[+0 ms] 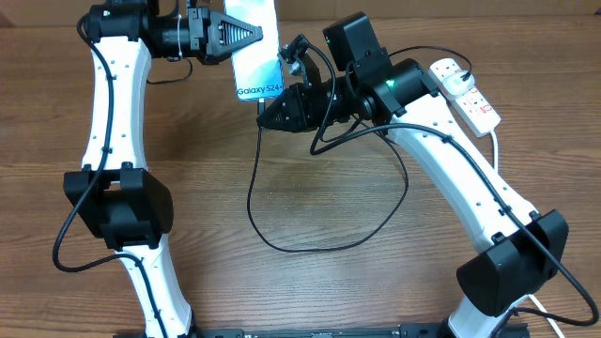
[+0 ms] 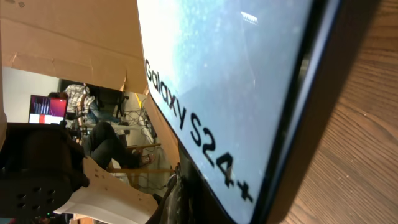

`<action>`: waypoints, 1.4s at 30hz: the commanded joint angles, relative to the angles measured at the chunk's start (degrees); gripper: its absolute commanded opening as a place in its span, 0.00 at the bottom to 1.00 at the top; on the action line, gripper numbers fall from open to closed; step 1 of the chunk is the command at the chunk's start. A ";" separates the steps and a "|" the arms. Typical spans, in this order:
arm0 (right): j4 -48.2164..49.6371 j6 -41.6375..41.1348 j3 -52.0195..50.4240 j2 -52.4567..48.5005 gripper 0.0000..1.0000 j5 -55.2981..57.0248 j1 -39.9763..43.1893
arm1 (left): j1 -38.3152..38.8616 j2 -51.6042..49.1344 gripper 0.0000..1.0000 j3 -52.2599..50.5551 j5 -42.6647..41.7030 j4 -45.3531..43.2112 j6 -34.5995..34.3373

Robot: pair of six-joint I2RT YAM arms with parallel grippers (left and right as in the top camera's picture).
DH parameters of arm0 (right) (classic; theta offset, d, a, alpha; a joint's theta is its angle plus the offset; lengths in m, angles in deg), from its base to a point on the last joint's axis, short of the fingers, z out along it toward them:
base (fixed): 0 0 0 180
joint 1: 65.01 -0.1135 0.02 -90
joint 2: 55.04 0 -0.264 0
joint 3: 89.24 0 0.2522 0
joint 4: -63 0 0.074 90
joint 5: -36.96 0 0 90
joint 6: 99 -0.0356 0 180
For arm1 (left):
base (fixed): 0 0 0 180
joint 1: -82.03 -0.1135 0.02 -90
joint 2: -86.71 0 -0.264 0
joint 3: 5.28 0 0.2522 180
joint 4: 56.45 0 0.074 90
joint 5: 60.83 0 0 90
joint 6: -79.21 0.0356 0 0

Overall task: Plug charger to phone and switch on socket
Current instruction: 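Push the USB-C plug up into the phone's port with the right gripper, then lower the phone with the left gripper onto the table, right releasing plug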

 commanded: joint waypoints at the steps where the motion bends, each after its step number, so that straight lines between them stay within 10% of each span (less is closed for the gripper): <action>1: 0.39 -0.20 -0.28 0.04 0.04 -0.50 0.52 | 0.79 -0.39 0.04 0.46 -2.82 0.00 0.48; 34: -0.61 0.17 -0.28 0.04 0.04 -0.48 2.67 | 0.92 -0.39 0.04 0.46 2.32 9.70 9.70; 42: -0.48 0.00 -0.28 0.04 0.25 0.83 2.69 | 0.92 -0.39 0.04 0.46 2.34 10.34 9.44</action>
